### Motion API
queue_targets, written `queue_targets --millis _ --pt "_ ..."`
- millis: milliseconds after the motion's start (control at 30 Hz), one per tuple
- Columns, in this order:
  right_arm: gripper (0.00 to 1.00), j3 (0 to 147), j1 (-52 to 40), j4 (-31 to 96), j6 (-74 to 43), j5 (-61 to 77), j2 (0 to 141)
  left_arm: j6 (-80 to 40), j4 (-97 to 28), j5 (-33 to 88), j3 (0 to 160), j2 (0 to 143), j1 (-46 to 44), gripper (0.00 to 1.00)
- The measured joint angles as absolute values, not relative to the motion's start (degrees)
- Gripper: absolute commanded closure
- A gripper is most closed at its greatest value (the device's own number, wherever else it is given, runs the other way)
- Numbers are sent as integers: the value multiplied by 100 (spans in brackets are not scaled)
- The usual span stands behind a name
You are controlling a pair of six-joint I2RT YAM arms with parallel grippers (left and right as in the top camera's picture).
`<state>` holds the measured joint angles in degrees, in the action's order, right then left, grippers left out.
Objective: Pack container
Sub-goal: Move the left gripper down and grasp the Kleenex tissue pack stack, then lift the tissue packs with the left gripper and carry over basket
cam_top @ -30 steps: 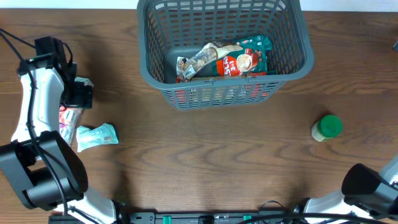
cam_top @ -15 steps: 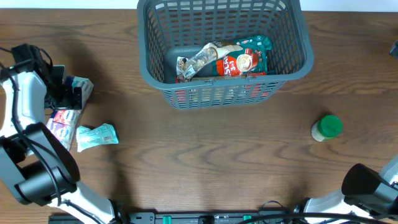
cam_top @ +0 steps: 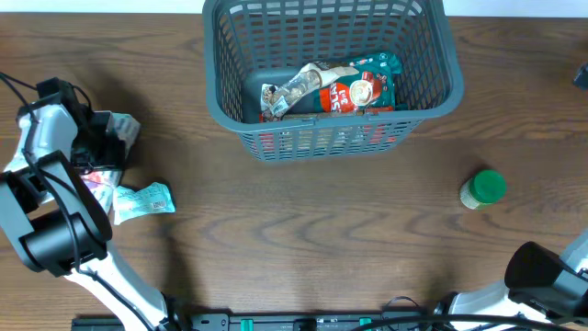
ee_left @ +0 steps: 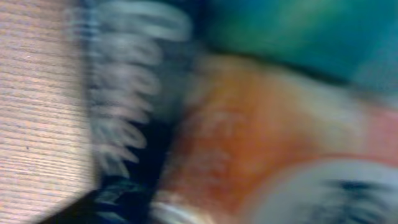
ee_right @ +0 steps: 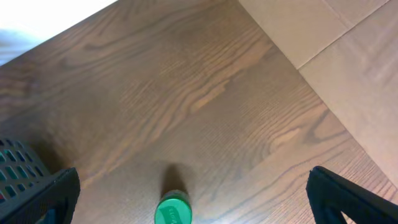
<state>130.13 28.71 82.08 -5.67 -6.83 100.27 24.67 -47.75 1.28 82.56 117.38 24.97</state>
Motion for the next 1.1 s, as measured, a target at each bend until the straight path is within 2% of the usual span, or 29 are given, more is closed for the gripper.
queue_targets --millis 33,67,100,567,933,1100 --pt "1 13013 2871 8211 -567 -683 10027 2464 -4775 126 8272 11738 2497 66" --pt "1 13013 2871 8211 -567 -681 10027 2427 -4779 130 8289 11738 2497 90" --pt "1 13013 2871 8211 -567 -683 10027 2401 -4781 126 8302 11738 2497 94" --pt "1 13013 2871 8213 -567 -683 10027 2204 -4886 172 8606 11611 2495 94" --pt "1 13013 2871 8208 -567 -683 10027 1984 -4862 276 10477 10064 2445 94" --pt "1 13013 2871 8206 -567 -683 10027 1951 -4877 687 11229 9476 2056 94"
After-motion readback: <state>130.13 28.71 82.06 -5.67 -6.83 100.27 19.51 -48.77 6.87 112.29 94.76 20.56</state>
